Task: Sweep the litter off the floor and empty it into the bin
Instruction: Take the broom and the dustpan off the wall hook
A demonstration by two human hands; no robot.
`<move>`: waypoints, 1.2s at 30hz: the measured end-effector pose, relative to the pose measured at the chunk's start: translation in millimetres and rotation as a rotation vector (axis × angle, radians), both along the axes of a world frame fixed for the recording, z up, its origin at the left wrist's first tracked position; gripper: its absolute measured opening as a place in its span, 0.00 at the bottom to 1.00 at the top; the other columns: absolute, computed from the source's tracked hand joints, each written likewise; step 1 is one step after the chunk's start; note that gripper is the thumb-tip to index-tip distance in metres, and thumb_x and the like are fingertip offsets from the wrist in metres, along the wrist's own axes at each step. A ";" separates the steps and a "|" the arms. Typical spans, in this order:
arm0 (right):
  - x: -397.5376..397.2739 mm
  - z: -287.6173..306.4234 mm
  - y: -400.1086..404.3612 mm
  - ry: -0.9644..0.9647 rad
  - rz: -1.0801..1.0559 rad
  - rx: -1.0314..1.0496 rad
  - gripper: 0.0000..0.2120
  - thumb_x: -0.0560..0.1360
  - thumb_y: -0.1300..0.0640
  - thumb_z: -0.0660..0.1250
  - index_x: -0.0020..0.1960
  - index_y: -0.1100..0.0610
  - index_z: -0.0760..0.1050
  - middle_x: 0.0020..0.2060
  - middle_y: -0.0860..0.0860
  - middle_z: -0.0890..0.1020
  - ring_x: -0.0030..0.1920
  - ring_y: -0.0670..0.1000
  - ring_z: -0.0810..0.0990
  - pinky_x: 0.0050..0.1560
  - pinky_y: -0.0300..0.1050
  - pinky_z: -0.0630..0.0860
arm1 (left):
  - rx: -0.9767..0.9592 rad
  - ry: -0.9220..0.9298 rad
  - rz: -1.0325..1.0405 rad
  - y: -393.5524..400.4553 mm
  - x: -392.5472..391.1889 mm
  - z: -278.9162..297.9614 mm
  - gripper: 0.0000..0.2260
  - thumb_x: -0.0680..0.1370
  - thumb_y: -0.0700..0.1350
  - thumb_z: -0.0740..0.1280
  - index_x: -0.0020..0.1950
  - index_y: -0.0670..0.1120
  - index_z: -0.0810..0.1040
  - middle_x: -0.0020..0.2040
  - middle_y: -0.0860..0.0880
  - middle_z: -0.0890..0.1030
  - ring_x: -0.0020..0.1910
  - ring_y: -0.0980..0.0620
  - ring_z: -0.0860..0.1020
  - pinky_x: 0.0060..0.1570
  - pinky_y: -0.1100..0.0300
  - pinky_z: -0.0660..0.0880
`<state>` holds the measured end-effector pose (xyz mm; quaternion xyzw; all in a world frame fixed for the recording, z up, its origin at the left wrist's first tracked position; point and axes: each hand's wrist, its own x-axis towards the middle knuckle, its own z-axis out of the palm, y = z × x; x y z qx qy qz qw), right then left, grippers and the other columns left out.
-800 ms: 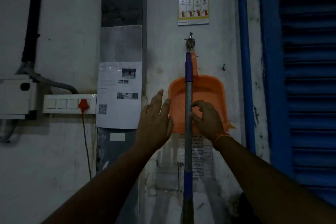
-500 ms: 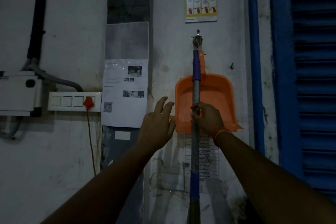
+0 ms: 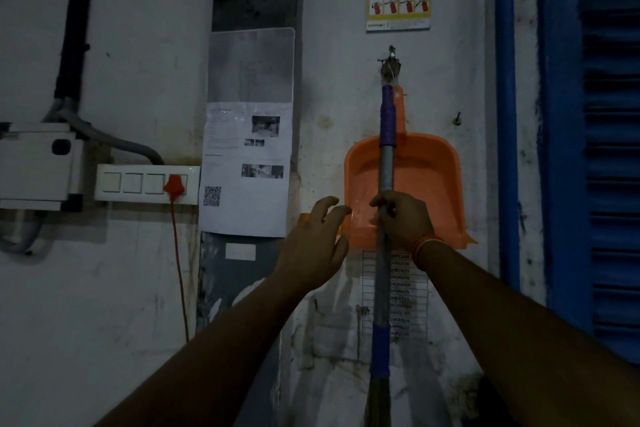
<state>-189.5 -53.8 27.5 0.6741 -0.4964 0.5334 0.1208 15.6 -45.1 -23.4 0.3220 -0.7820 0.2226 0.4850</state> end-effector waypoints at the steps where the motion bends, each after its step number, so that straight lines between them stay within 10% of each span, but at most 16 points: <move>1: -0.1 0.4 0.5 -0.004 0.000 0.000 0.12 0.77 0.66 0.64 0.53 0.52 0.81 0.51 0.52 0.83 0.41 0.45 0.83 0.51 0.47 0.83 | 0.004 -0.001 -0.005 0.4 -1.0 0.8 0.20 0.81 0.54 0.61 0.72 0.52 0.66 0.75 0.49 0.64 0.60 0.47 0.77 0.52 0.50 0.80; 8: 2.9 24.6 7.6 -0.050 0.045 -0.032 0.11 0.78 0.69 0.64 0.55 0.60 0.81 0.51 0.56 0.81 0.39 0.38 0.75 0.30 0.20 0.68 | 0.102 -0.003 -0.164 1.8 -5.1 5.4 0.14 0.80 0.52 0.64 0.66 0.54 0.72 0.73 0.51 0.66 0.56 0.56 0.77 0.53 0.60 0.77; 16: 4.6 74.4 31.1 0.031 0.089 -0.116 0.11 0.76 0.65 0.67 0.55 0.55 0.82 0.55 0.54 0.82 0.53 0.53 0.80 0.53 0.45 0.79 | 0.492 0.170 -0.486 7.1 -8.7 1.5 0.12 0.78 0.46 0.70 0.60 0.56 0.77 0.66 0.55 0.75 0.64 0.53 0.76 0.58 0.52 0.78; 36: -11.6 96.9 64.4 -0.131 0.278 -0.115 0.11 0.72 0.64 0.72 0.53 0.52 0.84 0.48 0.47 0.84 0.50 0.46 0.82 0.53 0.40 0.80 | 0.678 0.317 -0.853 51.1 -60.0 -9.4 0.13 0.78 0.36 0.67 0.60 0.49 0.77 0.59 0.46 0.79 0.58 0.47 0.79 0.57 0.49 0.80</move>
